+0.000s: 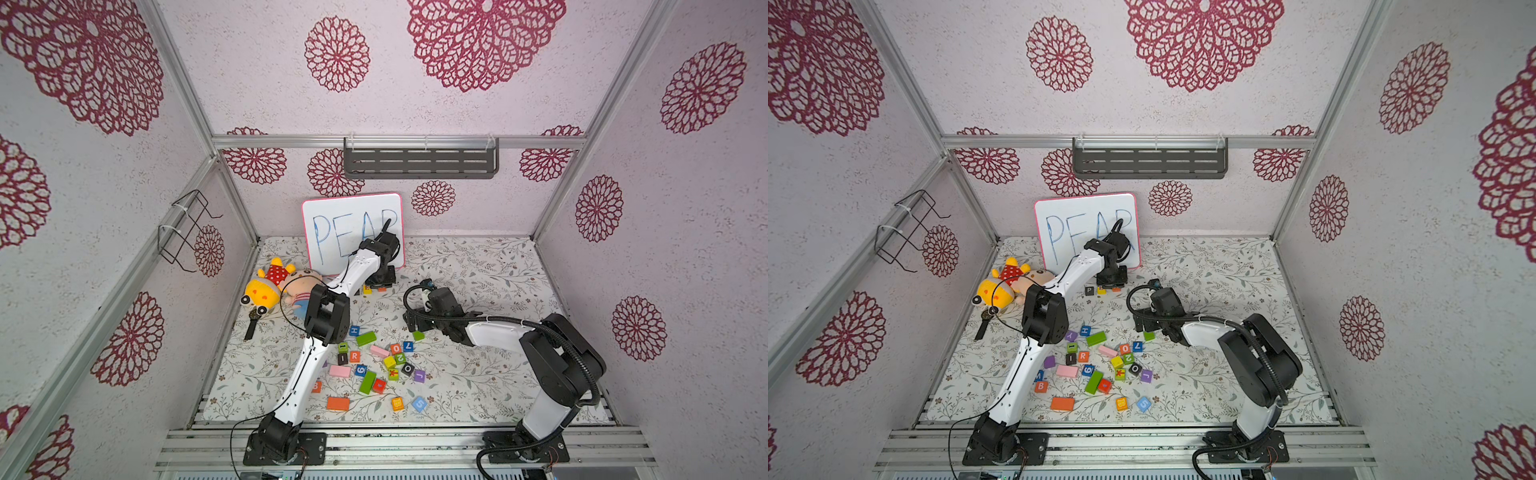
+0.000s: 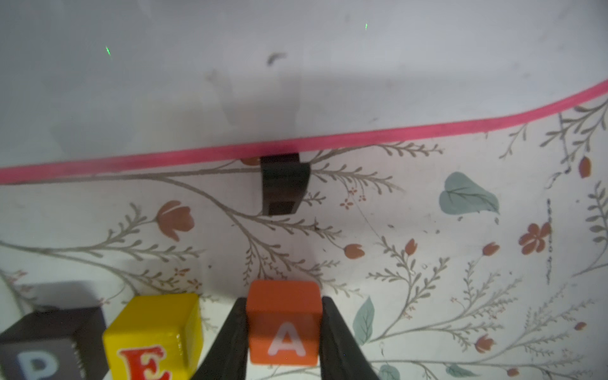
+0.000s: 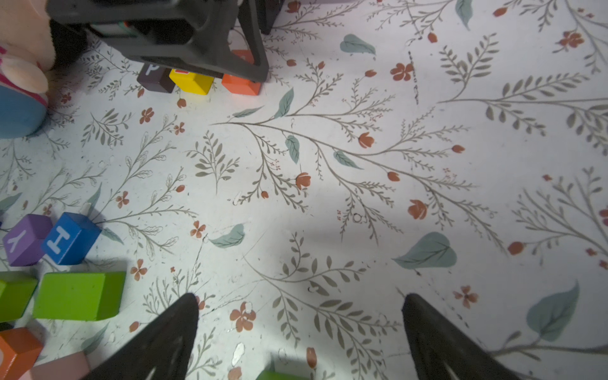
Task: Spell the uppercase word “pear” with letter blocks
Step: Place the letter block at the center of the board.
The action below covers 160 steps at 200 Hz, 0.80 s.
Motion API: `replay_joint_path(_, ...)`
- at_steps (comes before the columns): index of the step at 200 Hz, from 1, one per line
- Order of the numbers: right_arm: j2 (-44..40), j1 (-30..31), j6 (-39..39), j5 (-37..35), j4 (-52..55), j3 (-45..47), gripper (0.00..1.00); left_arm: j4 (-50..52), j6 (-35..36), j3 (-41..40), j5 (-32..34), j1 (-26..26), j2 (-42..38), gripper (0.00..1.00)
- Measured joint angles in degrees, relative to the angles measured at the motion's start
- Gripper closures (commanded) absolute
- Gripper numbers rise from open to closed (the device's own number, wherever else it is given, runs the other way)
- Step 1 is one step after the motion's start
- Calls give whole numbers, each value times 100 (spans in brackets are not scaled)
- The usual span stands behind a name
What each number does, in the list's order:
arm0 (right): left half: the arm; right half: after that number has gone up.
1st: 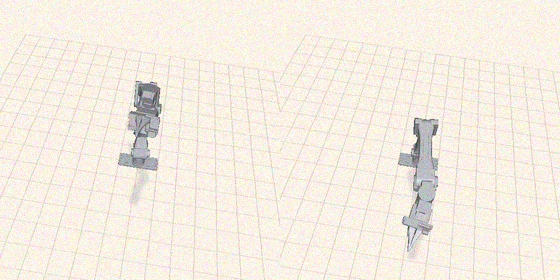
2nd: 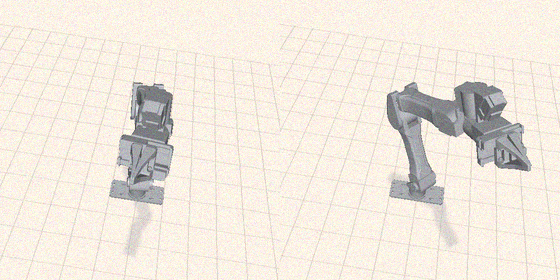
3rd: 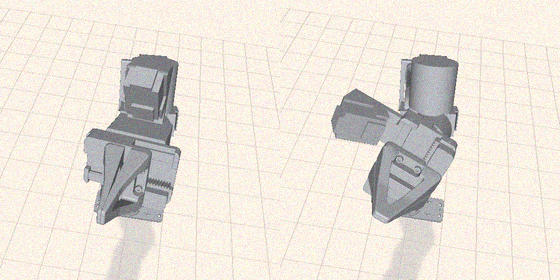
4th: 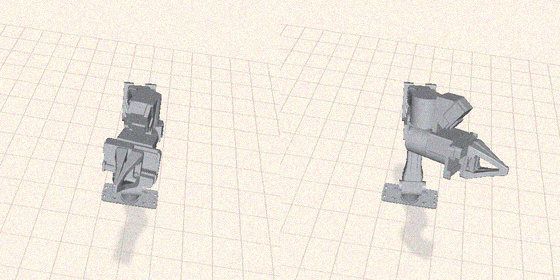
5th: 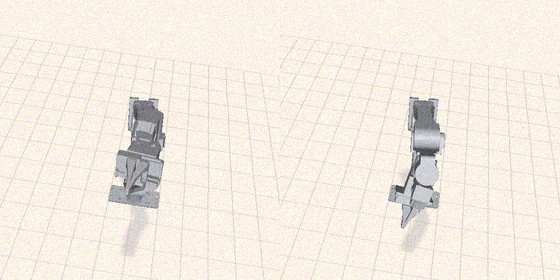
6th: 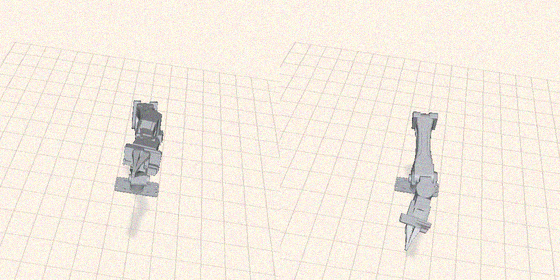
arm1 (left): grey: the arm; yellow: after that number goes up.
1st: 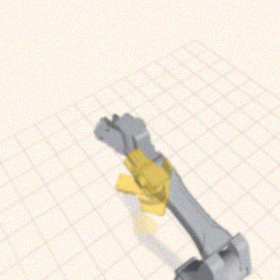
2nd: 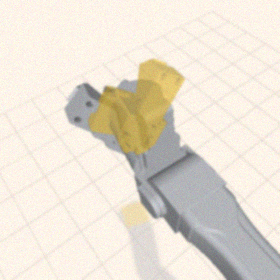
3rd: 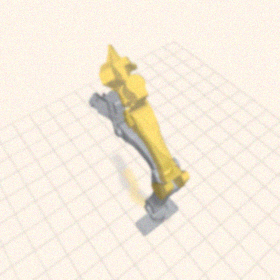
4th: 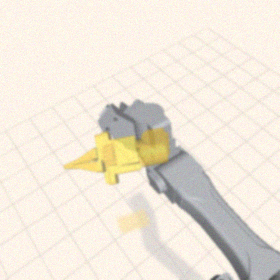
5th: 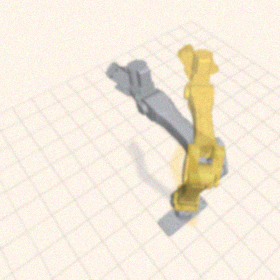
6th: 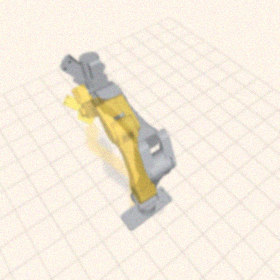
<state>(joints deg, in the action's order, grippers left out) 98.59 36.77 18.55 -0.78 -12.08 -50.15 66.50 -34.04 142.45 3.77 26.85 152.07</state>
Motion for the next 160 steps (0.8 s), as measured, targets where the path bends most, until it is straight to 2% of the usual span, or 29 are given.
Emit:
replay_joint_path(107, -2, 0, 0, 0, 4, 0, 1, -31, 2, 55, -2, 0, 24, 68)
replay_joint_path(160, -2, 0, 0, 0, 13, 0, 1, -28, 2, 55, 0, 0, 24, 69)
